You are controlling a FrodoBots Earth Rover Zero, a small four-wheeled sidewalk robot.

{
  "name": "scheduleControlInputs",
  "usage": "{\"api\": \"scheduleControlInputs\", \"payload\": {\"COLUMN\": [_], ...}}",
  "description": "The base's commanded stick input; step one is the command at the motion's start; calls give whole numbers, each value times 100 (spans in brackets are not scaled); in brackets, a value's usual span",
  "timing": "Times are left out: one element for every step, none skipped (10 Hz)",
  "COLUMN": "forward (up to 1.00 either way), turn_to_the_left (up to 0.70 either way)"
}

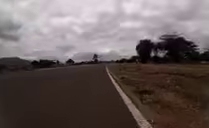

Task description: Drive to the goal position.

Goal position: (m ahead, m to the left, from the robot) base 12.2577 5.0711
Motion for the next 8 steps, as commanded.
{"api": "scheduleControlInputs", "payload": {"forward": [50, 50, 50, 50, 50, 50, 50, 50], "turn_to_the_left": [0, 0, 0, 0, 0, 0, 0, 0]}}
